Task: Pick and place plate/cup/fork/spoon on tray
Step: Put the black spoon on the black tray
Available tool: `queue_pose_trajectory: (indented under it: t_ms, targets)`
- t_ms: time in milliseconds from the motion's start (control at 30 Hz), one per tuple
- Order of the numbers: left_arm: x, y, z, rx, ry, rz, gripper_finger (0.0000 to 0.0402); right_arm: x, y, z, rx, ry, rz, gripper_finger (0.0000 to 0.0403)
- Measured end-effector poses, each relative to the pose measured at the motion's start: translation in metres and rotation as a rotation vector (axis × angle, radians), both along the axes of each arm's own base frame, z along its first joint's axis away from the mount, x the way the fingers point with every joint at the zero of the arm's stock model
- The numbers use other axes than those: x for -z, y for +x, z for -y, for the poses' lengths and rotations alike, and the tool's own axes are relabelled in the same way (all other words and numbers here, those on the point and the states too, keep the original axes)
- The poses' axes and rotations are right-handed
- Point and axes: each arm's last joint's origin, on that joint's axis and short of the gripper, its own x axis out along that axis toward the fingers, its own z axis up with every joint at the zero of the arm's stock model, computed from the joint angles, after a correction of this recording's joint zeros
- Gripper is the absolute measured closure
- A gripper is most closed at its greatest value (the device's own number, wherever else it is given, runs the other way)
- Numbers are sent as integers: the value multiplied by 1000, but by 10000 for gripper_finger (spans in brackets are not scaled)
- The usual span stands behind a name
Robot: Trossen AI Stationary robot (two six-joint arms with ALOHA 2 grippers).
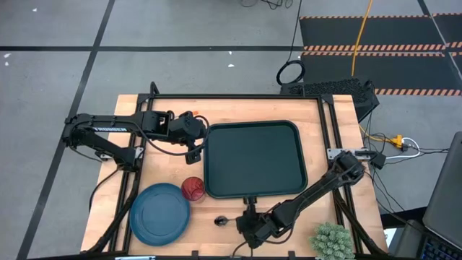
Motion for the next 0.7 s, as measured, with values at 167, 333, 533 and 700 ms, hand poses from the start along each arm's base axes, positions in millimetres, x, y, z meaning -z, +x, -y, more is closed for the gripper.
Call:
queue_pose_trajectory:
  t_ms: [167, 333, 533, 700]
  targets:
    - [0, 0, 0, 0, 0, 0, 133, -25, -17, 12, 59, -90, -18, 402]
    - [0, 0, 0, 0, 0, 0, 133, -48, -39, 42, 335, -113, -91, 402]
    - [-1, 1, 0, -7, -4, 17, 133, -63, -60, 79, 776, -91, -163, 402]
    - [-4, 5, 0, 2, 4, 66, 133, -66, -67, 98, 984, -117, -186, 403]
